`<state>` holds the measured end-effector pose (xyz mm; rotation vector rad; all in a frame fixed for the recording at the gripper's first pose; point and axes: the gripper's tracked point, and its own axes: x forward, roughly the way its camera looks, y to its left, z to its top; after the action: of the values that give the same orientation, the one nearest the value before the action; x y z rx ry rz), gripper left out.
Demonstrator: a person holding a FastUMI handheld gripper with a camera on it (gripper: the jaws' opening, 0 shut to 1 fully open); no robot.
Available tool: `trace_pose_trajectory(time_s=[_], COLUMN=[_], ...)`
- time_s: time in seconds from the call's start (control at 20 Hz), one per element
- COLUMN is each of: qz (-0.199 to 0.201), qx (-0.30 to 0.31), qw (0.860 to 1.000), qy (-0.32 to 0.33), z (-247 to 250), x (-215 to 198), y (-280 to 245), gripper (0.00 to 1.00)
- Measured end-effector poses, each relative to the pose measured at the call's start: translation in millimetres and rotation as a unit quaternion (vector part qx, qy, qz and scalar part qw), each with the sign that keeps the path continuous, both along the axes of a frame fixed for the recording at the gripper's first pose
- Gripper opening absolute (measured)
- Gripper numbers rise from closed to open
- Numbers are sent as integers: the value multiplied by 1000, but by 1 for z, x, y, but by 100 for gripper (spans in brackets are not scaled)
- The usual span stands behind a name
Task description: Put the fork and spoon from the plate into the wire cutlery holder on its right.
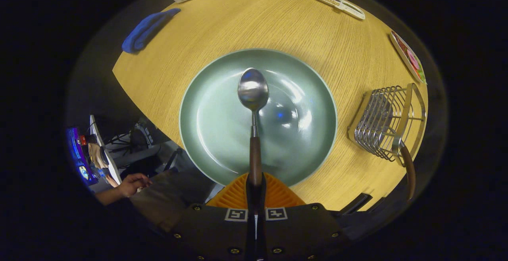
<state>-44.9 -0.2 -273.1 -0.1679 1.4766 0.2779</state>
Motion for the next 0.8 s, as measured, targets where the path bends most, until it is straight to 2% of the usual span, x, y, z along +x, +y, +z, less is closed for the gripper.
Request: trace_pose_trajectory(time_s=[0.35,0.45,0.6,0.8], qz=[82,92,90,64], qx=[-49,-71,-75,-82], qw=[995,993,992,993], qy=[24,27,41,48], z=[68,89,115,150], x=[-16,-16,-21,-18], y=[-50,-72,-97,-137], gripper=[2,2,2,2])
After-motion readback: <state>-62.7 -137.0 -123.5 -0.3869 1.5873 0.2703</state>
